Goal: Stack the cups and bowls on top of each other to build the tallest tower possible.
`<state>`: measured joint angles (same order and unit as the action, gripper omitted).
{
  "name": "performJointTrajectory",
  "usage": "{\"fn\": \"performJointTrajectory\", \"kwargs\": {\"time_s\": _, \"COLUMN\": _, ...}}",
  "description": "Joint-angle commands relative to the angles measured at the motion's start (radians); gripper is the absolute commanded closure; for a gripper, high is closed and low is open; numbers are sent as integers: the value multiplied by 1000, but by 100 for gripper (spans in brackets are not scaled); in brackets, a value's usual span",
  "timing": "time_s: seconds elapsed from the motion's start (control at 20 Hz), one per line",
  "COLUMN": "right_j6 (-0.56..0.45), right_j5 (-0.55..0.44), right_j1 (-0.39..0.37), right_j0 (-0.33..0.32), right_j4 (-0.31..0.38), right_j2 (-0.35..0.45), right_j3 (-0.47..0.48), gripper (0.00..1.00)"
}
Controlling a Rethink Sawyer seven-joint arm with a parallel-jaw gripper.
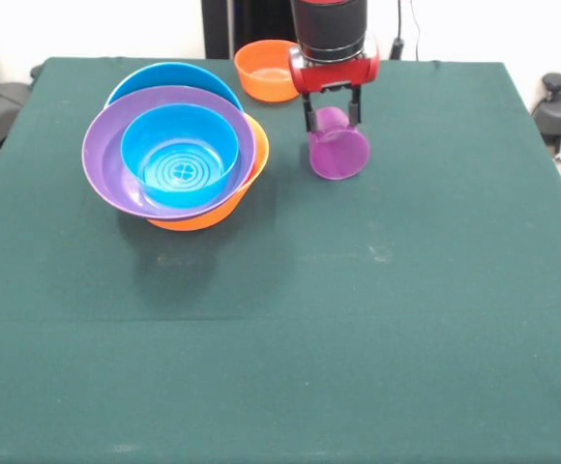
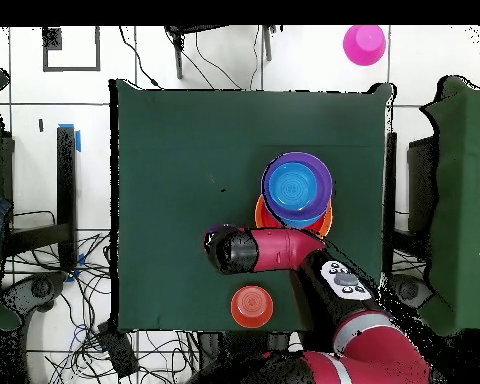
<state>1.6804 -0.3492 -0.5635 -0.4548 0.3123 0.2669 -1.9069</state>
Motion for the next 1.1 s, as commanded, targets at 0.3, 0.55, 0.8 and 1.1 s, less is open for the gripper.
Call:
{"fn": "performJointTrajectory", "kwargs": {"time_s": 0.3, "right_j6": 44, "right_j5": 297, "right_j1": 256, "right_j0": 0, "right_j4": 125, "right_j2": 21, "right_j3": 233, "gripper": 0}}
{"fn": "performJointTrajectory", "kwargs": {"time_s": 0.55, "right_j6": 87, "right_j5": 432, "right_j1": 282, "right_j0": 11, "right_j4": 128, "right_j2": 19, "right_j3": 271, "gripper": 0}}
{"fn": "performJointTrajectory", "kwargs": {"time_s": 0.8, "right_j6": 104, "right_j5": 616, "right_j1": 250, "right_j0": 77, "right_j4": 145, "right_j2": -45, "right_j3": 293, "gripper": 0}}
{"fn": "performJointTrajectory", "kwargs": {"time_s": 1.1, "right_j6": 90, "right_j5": 653, "right_j1": 273, "right_j0": 74, "right_j4": 155, "right_j2": -26, "right_j3": 337, "gripper": 0}}
